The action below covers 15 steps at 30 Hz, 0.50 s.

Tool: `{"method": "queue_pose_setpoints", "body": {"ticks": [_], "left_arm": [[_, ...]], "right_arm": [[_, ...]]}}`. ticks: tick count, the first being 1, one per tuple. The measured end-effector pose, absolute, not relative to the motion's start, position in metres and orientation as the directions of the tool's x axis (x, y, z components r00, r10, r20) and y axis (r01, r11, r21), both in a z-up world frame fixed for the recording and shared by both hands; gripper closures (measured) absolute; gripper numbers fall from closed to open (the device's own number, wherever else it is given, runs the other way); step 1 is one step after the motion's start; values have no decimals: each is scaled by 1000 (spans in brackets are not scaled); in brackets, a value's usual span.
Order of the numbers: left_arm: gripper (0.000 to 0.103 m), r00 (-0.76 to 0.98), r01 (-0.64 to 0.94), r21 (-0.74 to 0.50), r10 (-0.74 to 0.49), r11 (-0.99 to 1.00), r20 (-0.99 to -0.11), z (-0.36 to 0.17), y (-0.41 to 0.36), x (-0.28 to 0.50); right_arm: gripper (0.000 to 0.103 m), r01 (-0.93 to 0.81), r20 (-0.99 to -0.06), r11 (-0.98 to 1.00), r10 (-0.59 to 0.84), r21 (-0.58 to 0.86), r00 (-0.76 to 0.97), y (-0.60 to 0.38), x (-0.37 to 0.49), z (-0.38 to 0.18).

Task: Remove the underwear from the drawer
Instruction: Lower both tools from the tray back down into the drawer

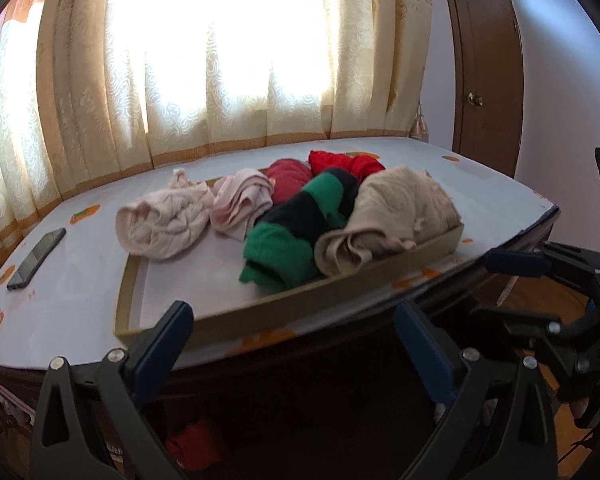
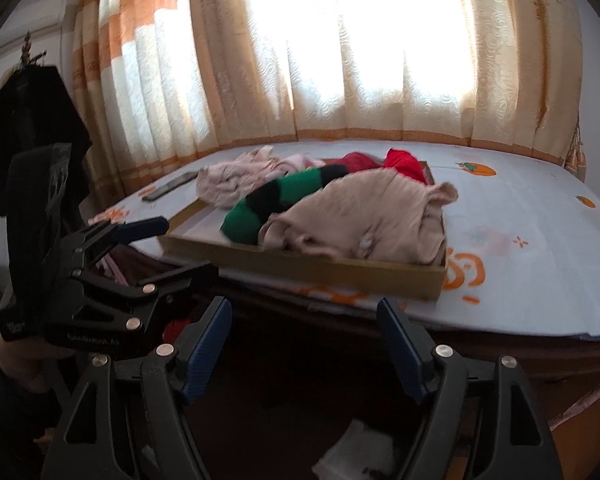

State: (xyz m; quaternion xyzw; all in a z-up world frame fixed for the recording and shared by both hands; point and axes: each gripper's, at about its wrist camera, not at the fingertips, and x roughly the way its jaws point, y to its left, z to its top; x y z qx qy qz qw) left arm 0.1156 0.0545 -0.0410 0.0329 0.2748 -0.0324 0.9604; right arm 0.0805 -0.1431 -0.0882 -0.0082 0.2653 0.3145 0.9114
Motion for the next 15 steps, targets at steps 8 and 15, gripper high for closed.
{"method": "queue_pose_setpoints", "body": {"ticks": [8, 15], "left_arm": [[1, 831, 31, 45, 0, 998, -557, -57, 72, 95], [1, 804, 3, 15, 6, 1000, -594, -73, 86, 81]], "right_arm": [[26, -592, -524, 795, 561, 129, 640, -140, 60, -107], [26, -535, -567, 837, 499, 117, 655, -163, 57, -127]]}}
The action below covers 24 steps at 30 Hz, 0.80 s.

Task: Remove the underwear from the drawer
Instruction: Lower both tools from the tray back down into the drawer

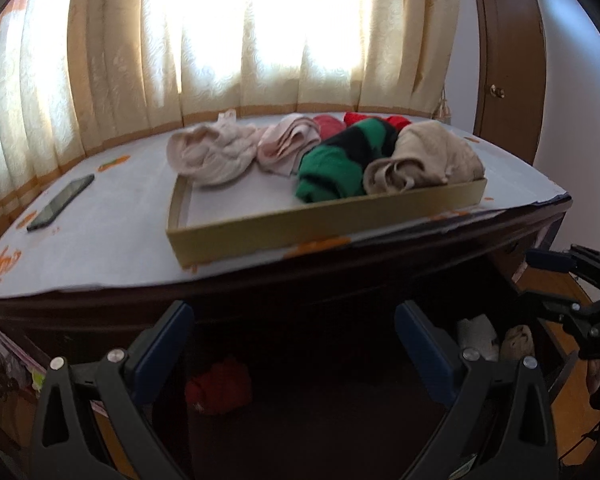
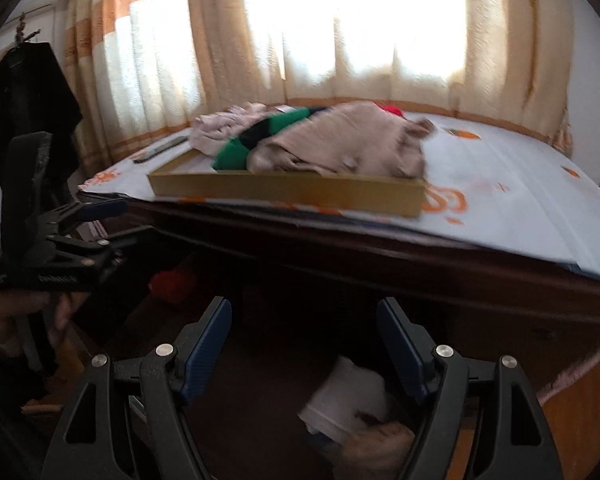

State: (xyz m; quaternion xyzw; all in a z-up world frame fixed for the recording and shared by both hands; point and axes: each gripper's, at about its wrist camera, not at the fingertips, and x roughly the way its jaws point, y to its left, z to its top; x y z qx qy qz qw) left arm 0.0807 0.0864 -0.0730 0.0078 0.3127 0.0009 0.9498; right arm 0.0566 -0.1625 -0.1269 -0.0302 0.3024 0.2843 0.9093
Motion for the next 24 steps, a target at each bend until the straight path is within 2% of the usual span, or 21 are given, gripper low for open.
{"method": "queue_pose_setpoints", "body": {"ticks": [17, 19, 21, 24], "left_arm": [[1, 773, 74, 37, -34, 997, -634, -86, 60, 78], [1, 770, 85, 44, -38, 995, -637, -87, 56, 78], [1, 766, 95, 48, -42, 994, -641, -88, 52, 78], [1, 761, 104, 48, -49, 993, -647, -89, 49, 79]], "right_arm": [[26, -543, -727, 839, 354, -31, 588, -185, 40, -164], [30, -550, -752, 833, 332, -50, 570, -183, 43, -170], [41, -564, -779, 823, 315, -59, 542, -182, 46, -176], [46, -581, -813, 811, 288, -73, 505, -180, 49, -182]]}}
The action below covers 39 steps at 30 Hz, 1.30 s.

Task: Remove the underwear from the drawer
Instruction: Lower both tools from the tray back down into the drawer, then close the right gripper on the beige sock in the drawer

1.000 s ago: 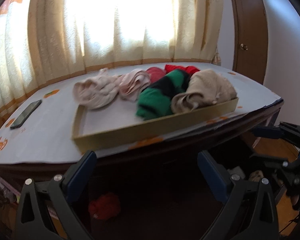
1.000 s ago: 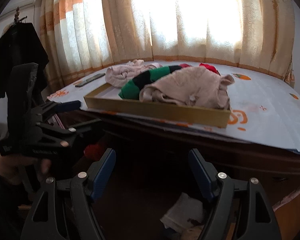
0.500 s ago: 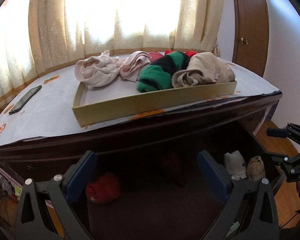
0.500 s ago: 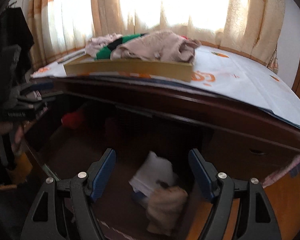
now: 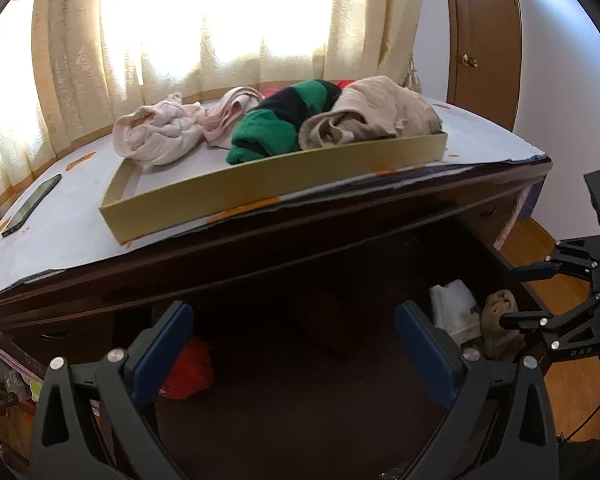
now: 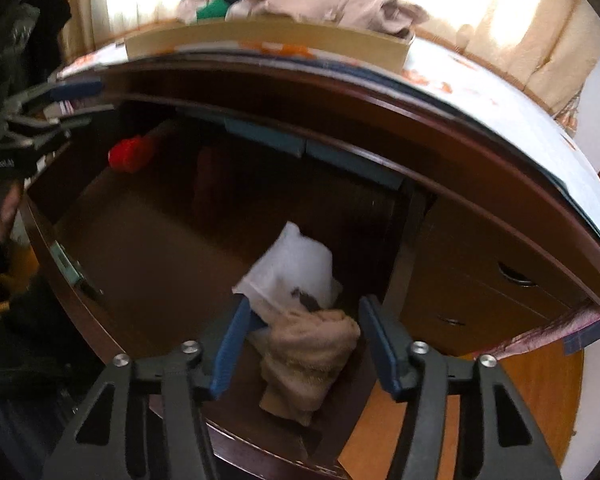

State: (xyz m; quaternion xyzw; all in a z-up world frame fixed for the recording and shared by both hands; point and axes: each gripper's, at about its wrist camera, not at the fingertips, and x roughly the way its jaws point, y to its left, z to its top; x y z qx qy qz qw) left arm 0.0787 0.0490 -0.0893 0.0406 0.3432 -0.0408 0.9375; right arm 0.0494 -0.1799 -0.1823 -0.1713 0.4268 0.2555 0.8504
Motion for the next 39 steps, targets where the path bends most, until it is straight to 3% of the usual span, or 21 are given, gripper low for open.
{"method": "queue_pose_setpoints", "body": {"ticks": [7, 9, 12, 18, 26, 29, 31, 32, 33, 39], "left_arm": [[1, 753, 120, 44, -62, 992, -655, -91, 44, 80], [1, 749, 126, 42, -68, 991, -659, -91, 42, 81], [1, 744, 154, 53, -80, 987, -664, -91, 33, 83], [1, 691, 261, 58, -145, 964, -708, -96, 8, 94], [1, 688, 221, 103, -80, 970, -721, -94, 8, 100], [1, 685, 226, 116, -73, 967, -725, -95, 5, 102], [1, 683, 233, 120, -75, 965, -726, -97, 2, 103], [1, 683, 236, 121, -76, 964, -727, -98, 1, 104], [1, 681, 241, 120, -80, 963, -728, -99, -1, 105], [1, 679, 266, 133, -88, 955, -729, -101, -9, 108]], "right_arm": [[59, -613, -872, 785, 236, -89, 429, -173, 53, -195], [75, -614, -880, 784, 223, -95, 420, -170, 54, -196], [84, -619, -880, 778, 219, -104, 422, -169, 55, -199], [90, -637, -823, 770, 339, -35, 456, -169, 49, -182], [90, -674, -811, 738, 408, 23, 419, -143, 52, -188], [82, -648, -839, 761, 368, 25, 401, -148, 57, -198], [65, -637, -844, 771, 350, 13, 406, -151, 55, -199], [47, -636, -846, 772, 349, 15, 403, -152, 53, -199], [37, -634, -848, 773, 349, 19, 400, -153, 52, -199], [37, -627, -876, 778, 323, 30, 358, -141, 65, -207]]}}
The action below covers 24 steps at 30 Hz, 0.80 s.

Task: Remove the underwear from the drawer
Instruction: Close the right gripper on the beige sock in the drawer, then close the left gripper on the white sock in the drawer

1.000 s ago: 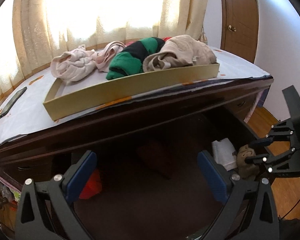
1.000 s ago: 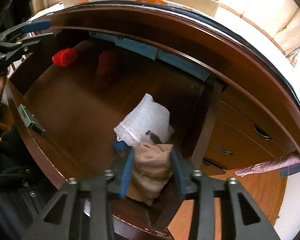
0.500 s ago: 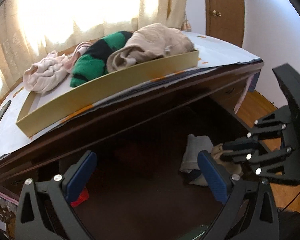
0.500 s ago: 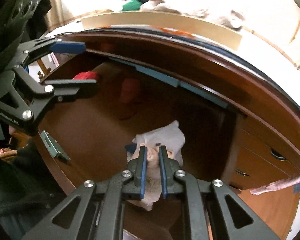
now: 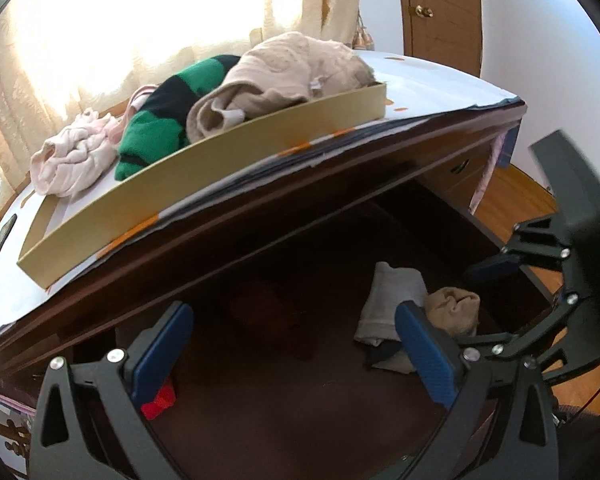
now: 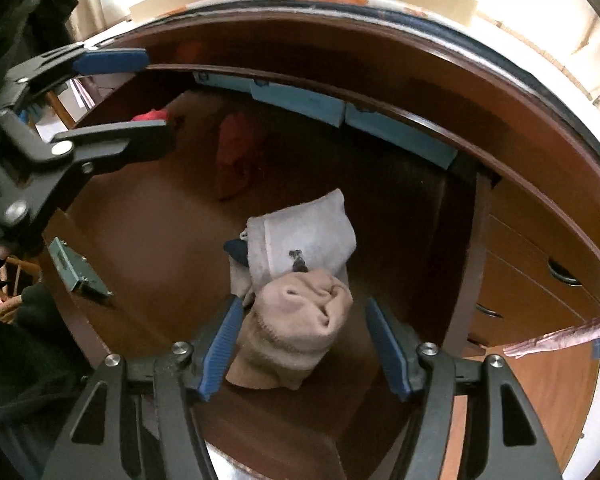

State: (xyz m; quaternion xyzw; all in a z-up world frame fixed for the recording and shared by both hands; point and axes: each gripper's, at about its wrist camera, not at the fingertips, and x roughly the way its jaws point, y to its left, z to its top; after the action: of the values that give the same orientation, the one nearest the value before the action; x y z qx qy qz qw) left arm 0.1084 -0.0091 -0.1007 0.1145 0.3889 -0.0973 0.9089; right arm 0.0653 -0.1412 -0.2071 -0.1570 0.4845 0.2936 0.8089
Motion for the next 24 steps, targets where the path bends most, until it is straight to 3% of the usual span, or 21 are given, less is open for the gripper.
{"method": "queue_pose_setpoints", "body": {"ticks": [5, 9, 19, 24], "left_arm": [[1, 667, 275, 131, -91, 952, -740, -103, -11, 114], [1, 652, 303, 142, -96, 942, -752, -108, -20, 118], [1, 542, 452, 163, -125, 877, -831, -133, -63, 138], [9, 462, 503, 133, -135, 854, -877, -147, -83, 155]], "right_arm": [[40, -628, -889, 777, 316, 42, 332, -142, 67, -216], [66, -648, -882, 762, 303, -3, 362, -141, 60, -219], [70, -558, -787, 830, 344, -1, 512, -164, 48, -196], [70, -546, -768, 838, 337, -19, 544, -166, 41, -191]]}}
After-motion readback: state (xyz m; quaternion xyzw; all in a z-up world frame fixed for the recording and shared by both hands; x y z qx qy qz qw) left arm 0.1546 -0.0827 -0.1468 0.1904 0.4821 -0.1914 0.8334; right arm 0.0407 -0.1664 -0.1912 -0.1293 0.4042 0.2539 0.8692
